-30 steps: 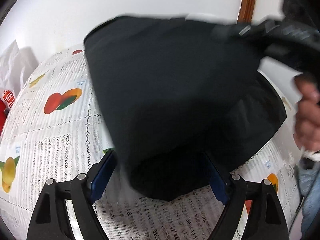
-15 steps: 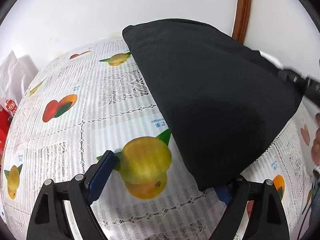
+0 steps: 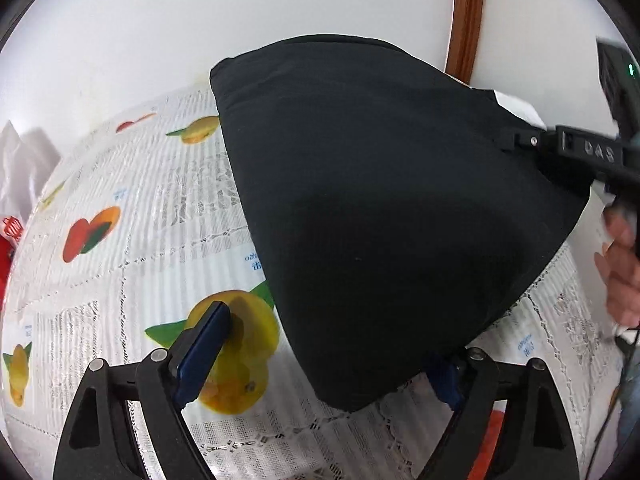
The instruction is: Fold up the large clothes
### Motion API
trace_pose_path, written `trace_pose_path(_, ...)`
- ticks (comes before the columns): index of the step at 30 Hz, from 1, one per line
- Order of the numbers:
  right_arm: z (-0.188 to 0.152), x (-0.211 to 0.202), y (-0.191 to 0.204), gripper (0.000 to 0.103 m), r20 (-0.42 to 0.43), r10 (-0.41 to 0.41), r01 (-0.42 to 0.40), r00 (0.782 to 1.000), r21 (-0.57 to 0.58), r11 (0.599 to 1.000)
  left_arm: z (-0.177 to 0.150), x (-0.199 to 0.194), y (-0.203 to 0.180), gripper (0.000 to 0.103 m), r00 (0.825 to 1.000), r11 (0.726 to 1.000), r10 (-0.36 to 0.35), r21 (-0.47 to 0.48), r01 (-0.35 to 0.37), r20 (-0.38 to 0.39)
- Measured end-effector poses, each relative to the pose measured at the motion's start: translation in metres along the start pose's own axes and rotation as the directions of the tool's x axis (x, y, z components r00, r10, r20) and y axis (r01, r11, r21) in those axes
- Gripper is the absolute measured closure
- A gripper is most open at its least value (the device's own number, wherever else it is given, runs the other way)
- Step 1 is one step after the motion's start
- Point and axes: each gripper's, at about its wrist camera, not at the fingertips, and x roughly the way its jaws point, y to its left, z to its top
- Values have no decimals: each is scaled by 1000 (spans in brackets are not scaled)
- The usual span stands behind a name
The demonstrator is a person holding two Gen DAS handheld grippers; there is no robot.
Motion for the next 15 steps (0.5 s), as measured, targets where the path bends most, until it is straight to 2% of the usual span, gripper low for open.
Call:
trace_pose_path(2,7,-15,7,94,57,41,-38,998,-54,998,1,0,1,14,1000,1000,-3,-9,3,-4)
trace_pose_path(3,9,-35,6,94,148,112,-101,983,-81,992,1,-2,0,14,1000,1000,0,-8,0,-2)
trace_pose_path(4,8,-51,1,95,219,171,-155,960,-88,984,0,-6,-2,14,1000,1000,3,-7,-3,1)
trace_pose_path(6,1,-81,-17,95,365,244,-237,898,-65,969,0,-6,-2,14,1000,1000,3,-7,-3,3)
trace_pose_path(7,-2,-86,-23,95,387,231,-231,893,-47,972,-1,-8,-3,14,1000,1000,4,-8,-4,3)
trace_pose_path(8,-4,-85,-29,95,385,204,-211,900,-24,977,-2,-8,-3,14,1000,1000,4,-7,-4,3)
trace_pose_path(10,-8,-69,-46,95,311,127,-148,942,44,988,-2,-9,-4,14,1000,1000,5,-7,-5,3)
trace_pose_path(11,-9,-61,-51,94,276,100,-123,956,69,990,-2,-9,-4,14,1000,1000,4,-7,-4,3)
trace_pose_path(12,-12,-44,-59,94,192,38,-60,981,108,992,-2,-9,-4,14,1000,1000,5,-7,-5,3)
trace_pose_path(15,-20,-30,-68,85,123,-37,21,992,125,992,-2,-9,-4,14,1000,1000,4,-8,-4,3)
